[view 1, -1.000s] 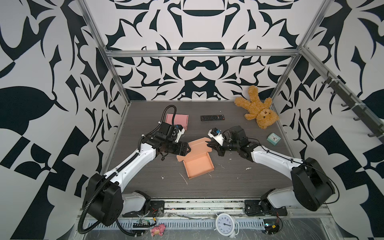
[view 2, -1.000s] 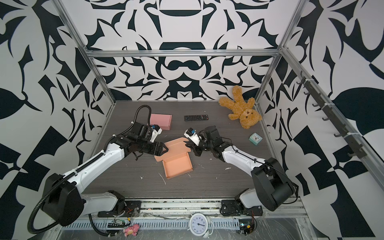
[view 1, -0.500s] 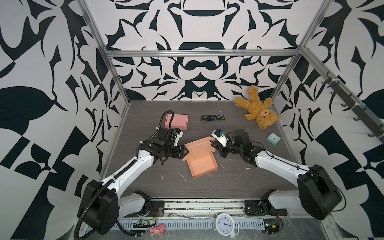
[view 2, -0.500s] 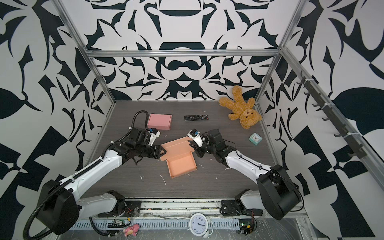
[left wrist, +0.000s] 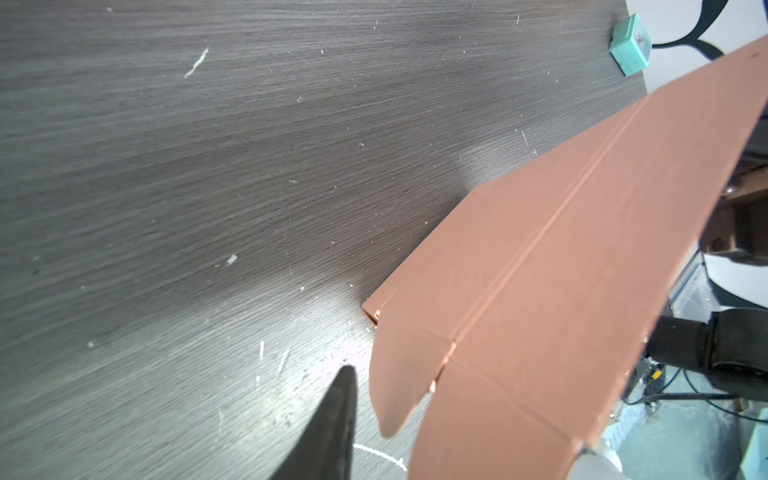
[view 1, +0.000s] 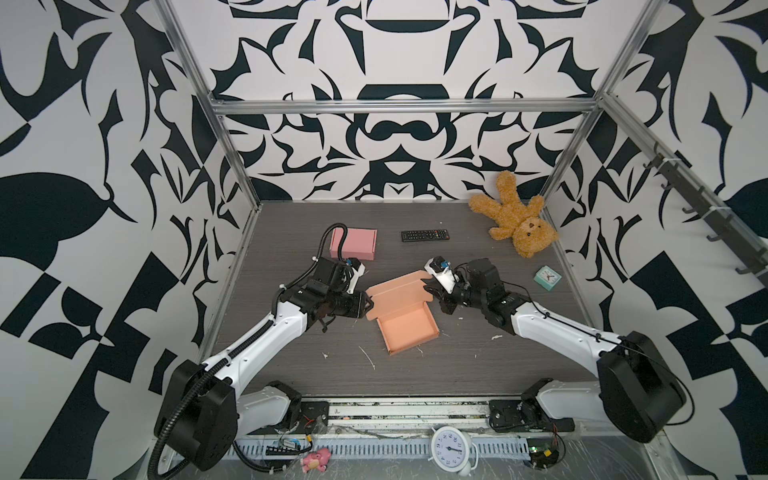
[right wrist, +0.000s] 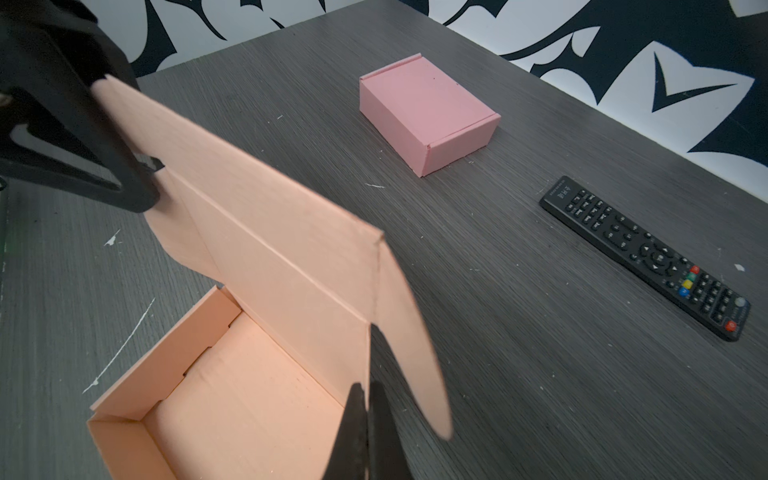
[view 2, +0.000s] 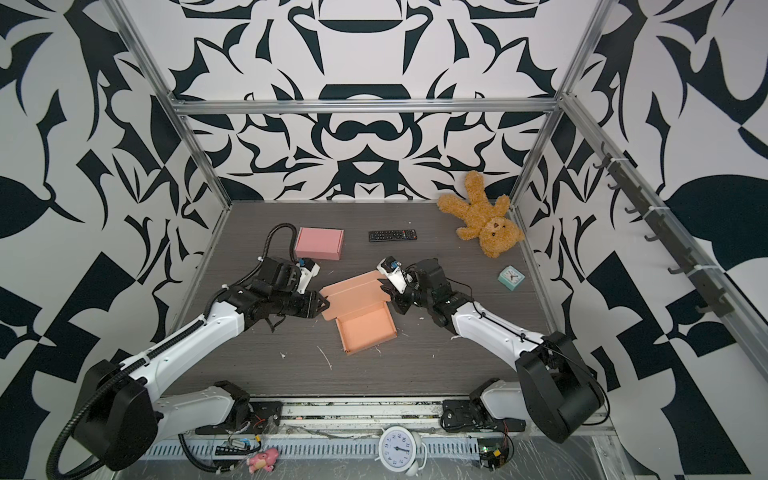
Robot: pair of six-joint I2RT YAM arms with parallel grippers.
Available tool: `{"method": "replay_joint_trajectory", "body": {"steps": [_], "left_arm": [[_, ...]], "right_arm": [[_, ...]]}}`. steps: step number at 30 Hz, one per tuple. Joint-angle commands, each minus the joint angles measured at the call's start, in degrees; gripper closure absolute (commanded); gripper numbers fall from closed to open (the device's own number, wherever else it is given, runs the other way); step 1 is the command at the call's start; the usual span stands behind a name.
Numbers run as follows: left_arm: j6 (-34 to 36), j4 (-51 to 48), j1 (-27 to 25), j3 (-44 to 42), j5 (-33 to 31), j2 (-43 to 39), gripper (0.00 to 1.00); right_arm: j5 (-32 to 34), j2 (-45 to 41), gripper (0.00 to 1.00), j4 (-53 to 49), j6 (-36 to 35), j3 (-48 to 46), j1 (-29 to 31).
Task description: Fold the paper box
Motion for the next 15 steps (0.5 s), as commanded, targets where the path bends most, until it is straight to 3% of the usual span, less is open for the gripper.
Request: {"method": "replay_joint_trajectory", "body": {"steps": [1, 15], "left_arm": [[-0.1, 0.3, -0.4, -0.8, 0.2, -0.9, 0.68], [-0.2, 0.3, -1.7, -1.2, -1.0, -0.9, 0.79]], "right_arm": [[1.0, -0.9, 1.00, 0.6, 0.6, 0.5, 0.2], [1.0, -1.4, 1.00, 0.5, 0.6, 0.4, 0.2]]}}
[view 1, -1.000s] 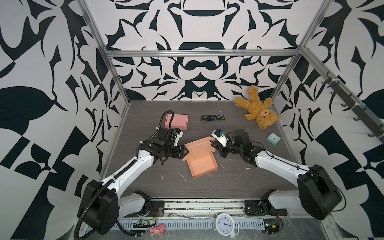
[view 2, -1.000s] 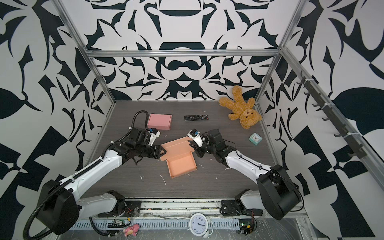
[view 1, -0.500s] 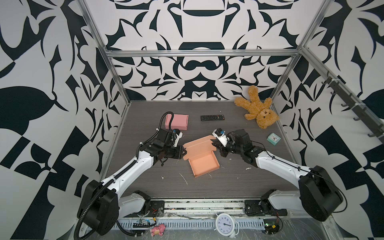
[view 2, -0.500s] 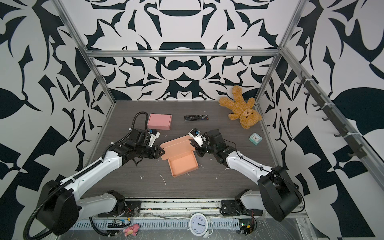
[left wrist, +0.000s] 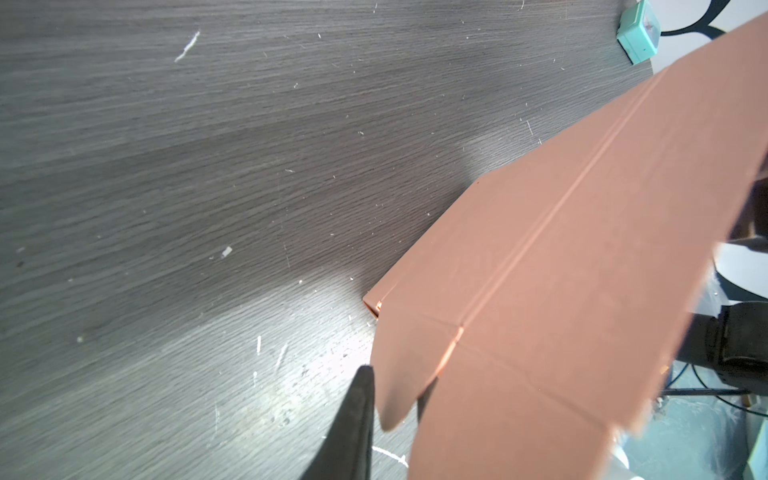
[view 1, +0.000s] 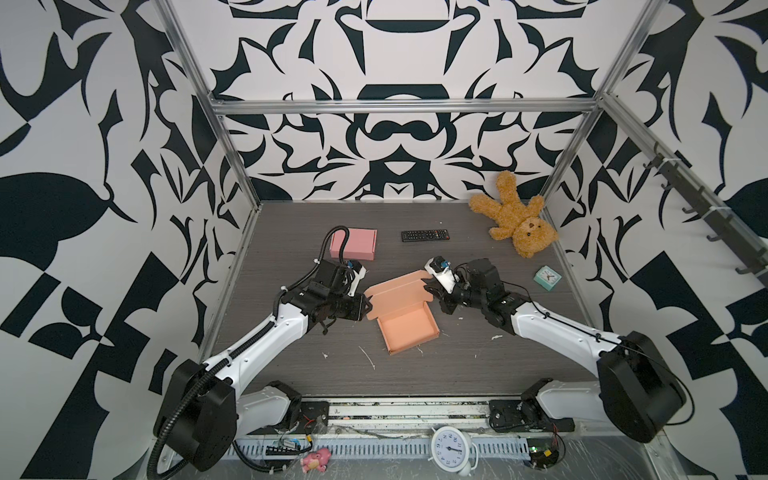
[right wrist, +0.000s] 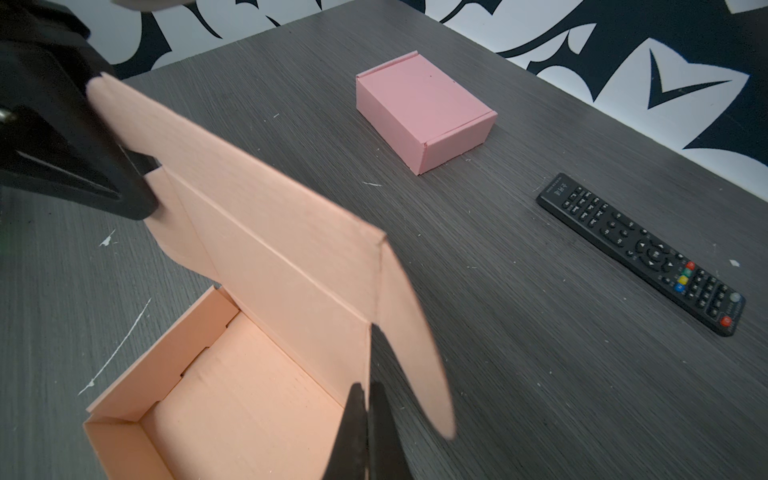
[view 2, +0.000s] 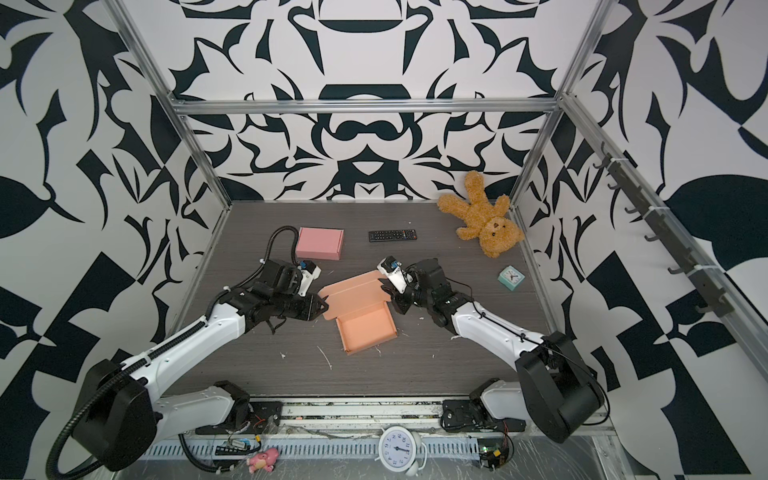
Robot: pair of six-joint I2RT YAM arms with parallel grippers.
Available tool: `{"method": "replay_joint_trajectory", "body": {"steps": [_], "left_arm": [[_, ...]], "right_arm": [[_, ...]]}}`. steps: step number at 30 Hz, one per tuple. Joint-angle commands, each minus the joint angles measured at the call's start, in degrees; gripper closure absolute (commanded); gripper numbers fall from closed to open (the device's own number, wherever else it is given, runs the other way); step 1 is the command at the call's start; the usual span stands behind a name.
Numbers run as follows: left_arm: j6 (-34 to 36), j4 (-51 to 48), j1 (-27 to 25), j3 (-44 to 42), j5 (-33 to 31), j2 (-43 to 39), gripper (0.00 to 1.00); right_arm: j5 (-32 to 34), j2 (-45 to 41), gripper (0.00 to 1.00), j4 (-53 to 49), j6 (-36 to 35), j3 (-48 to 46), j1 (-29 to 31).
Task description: Fold the paper box
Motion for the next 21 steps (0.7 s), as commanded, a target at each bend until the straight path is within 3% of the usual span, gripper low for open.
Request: {"method": "replay_joint_trajectory", "body": {"steps": [1, 13, 21], "left_arm": [[-0.1, -0.1, -0.6, -0.3, -0.7, -0.8, 0.80], [0.5, -1.4, -1.8, 0.2, -3.8, -1.0, 0.87], [1.3, -2.8, -3.6, 1.6, -7.5, -0.1, 0.88]], "right_arm": [[0.5, -1.5, 1.00, 0.6, 0.5, 0.4, 0.2], [1.0, -2.4, 1.00, 0.9, 1.2, -0.3, 0.1], [0.8, -2.5, 1.00, 4.4, 5.5, -1.9, 0.1]]}}
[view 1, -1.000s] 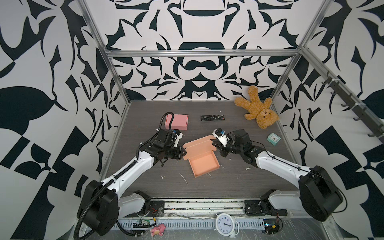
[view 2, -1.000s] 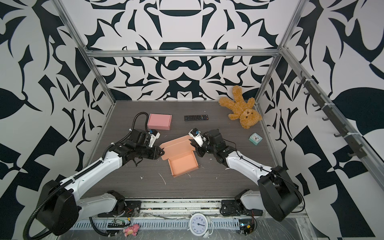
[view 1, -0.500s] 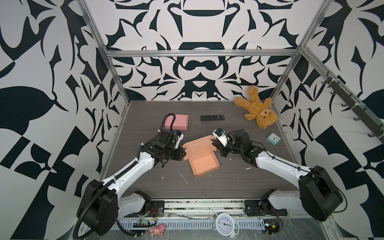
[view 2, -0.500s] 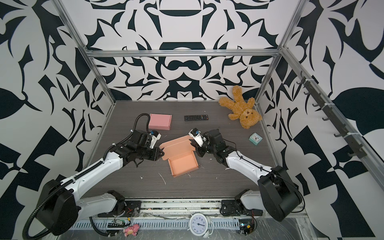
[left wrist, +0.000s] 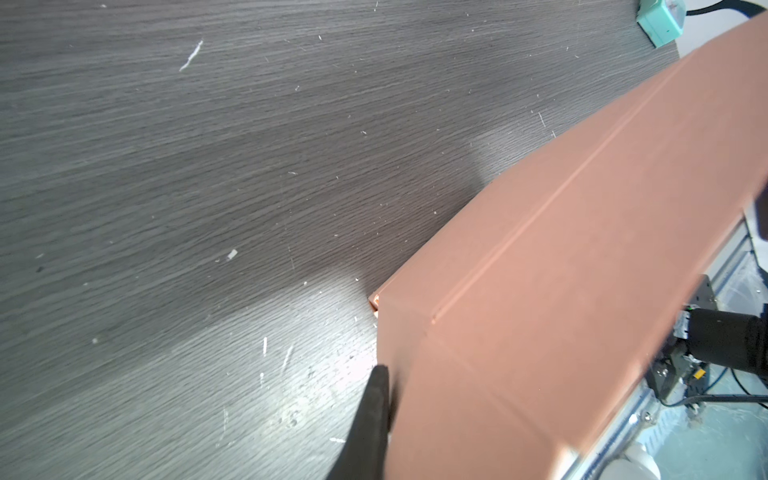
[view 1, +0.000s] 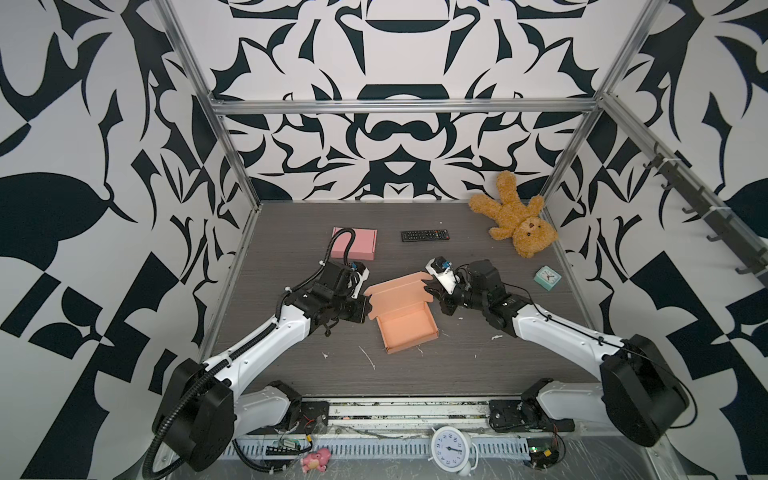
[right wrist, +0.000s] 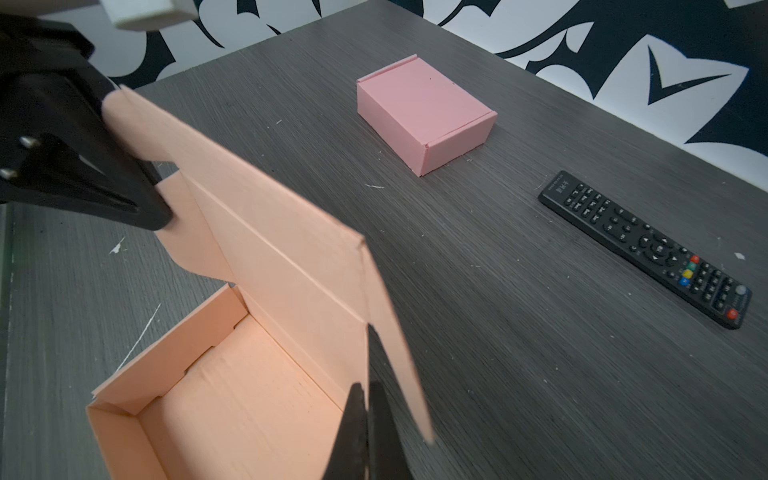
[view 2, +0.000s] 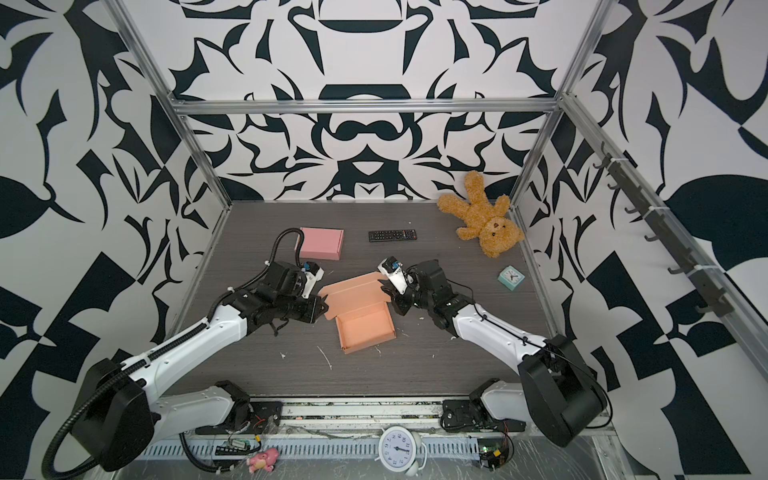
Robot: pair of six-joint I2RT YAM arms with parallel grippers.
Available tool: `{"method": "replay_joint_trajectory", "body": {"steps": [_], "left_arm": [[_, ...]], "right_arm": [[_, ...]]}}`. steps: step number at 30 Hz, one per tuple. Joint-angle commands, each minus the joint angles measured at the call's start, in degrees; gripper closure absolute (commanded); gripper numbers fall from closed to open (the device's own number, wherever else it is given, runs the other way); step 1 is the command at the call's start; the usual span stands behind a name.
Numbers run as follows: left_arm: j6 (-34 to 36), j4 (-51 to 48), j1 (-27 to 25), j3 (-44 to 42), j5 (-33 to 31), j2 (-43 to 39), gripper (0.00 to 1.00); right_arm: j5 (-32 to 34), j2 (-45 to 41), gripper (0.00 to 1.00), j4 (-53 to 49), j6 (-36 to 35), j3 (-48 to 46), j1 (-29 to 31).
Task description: Fold the paper box
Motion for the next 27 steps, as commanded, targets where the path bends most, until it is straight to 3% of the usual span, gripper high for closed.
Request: {"method": "replay_joint_trajectory", "body": {"steps": [1, 13, 27], "left_arm": [[0.7, -2.9, -0.9, 1.7, -2.9, 0.1, 0.88], [0.3, -1.9, -1.6, 3.0, -6.8, 0.1, 0.90], [-0.3, 4.0, -2.0, 7.2, -15.8, 4.0, 0.90]], "right_arm": [[1.0, -1.4, 1.00, 3.5, 3.1, -1.0, 0.2], [3.4, -3.1, 1.00, 1.9, 5.4, -0.5, 1.2], [13.1, 0.9, 1.00, 0.8, 10.1, 5.4, 3.7]]}}
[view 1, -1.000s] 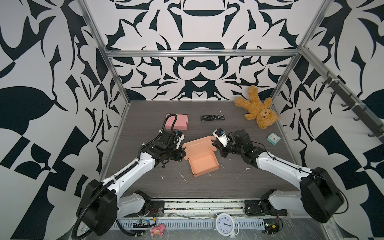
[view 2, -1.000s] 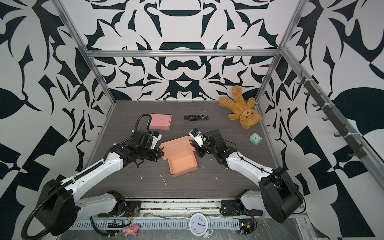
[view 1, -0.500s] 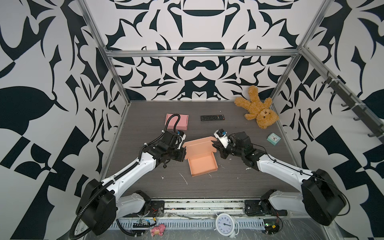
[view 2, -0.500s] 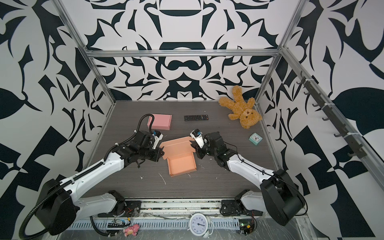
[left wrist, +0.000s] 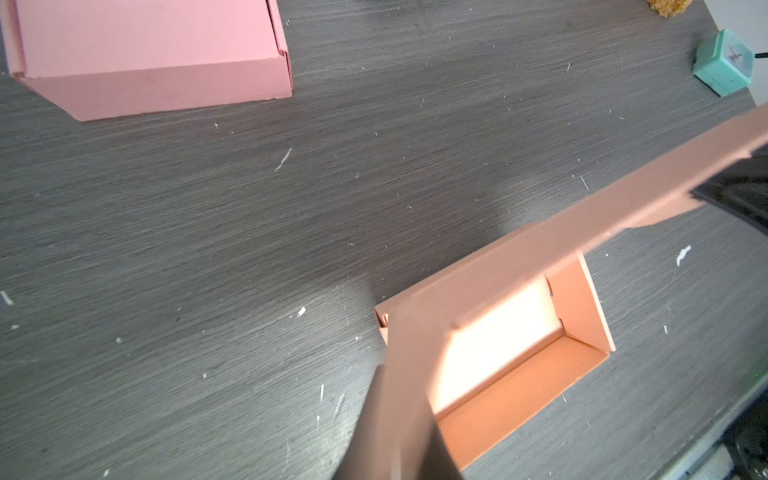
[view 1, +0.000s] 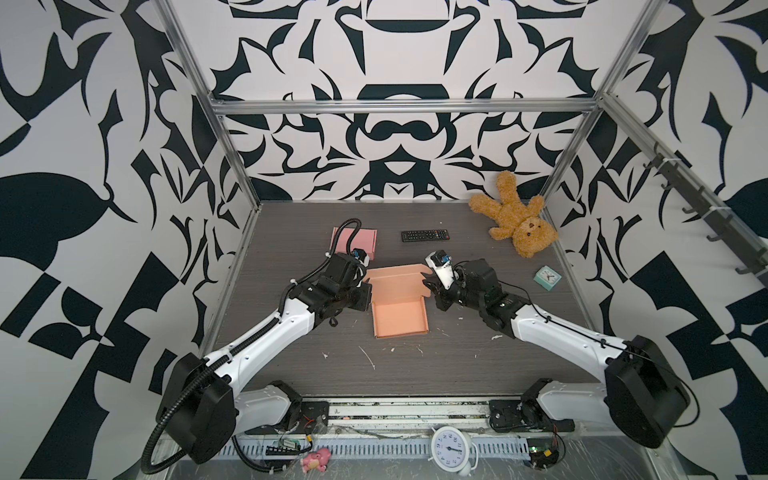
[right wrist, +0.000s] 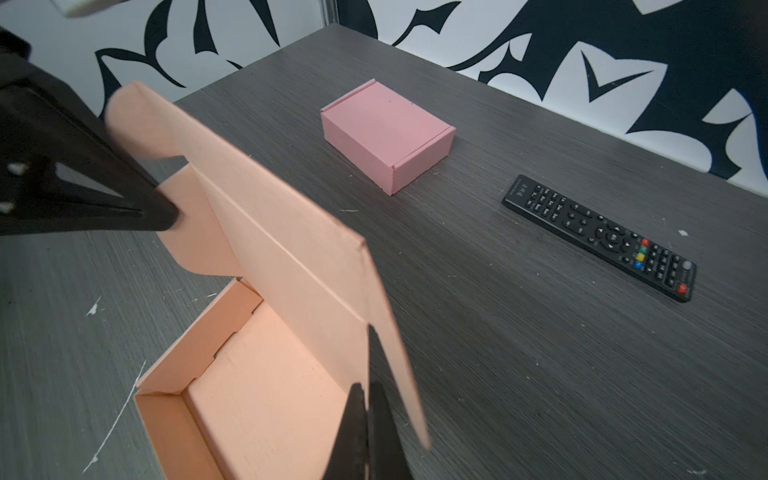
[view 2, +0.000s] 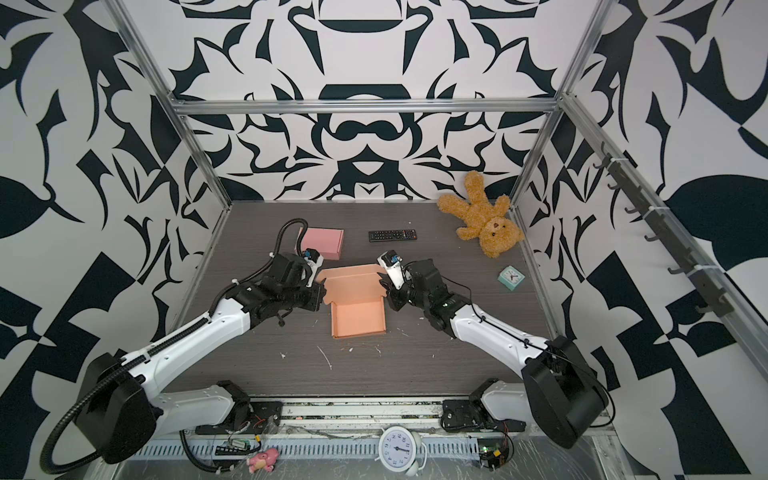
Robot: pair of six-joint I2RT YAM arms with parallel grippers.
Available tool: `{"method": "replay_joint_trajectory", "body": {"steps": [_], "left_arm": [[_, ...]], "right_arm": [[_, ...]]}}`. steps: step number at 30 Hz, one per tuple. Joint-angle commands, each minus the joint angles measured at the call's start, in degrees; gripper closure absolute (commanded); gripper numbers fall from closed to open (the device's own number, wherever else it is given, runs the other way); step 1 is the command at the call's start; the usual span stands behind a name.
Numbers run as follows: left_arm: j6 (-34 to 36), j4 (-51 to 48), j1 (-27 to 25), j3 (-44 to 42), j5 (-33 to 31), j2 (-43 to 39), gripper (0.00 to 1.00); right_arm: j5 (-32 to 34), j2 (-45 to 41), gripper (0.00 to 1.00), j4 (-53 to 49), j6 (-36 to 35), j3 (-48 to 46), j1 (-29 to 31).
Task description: Fold the paper box
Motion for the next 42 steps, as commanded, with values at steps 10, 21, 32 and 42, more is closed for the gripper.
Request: {"method": "replay_joint_trajectory", "body": {"steps": [10, 21, 32, 42], "left_arm": [[-0.6, 8.2, -1.3, 1.7, -3.4, 6.9, 0.90], [0.5, 12.0, -4.6, 0.5, -9.6, 8.7, 0.91], [0.9, 17.2, -7.5, -3.7, -13.5, 7.2, 0.90], [2.3, 22.0, -11.2, -8.0, -17.9, 6.8, 0.90]], "right_arm": [[5.2, 7.0, 0.99, 1.3, 4.9, 6.8, 1.4], [5.6, 8.3, 0.93, 0.8, 4.9, 7.1, 2.1], [4.3, 9.2, 0.88, 2.1, 5.7, 6.4, 2.4], [4.4, 8.3, 0.86, 2.1, 5.5, 5.3, 2.4]]}}
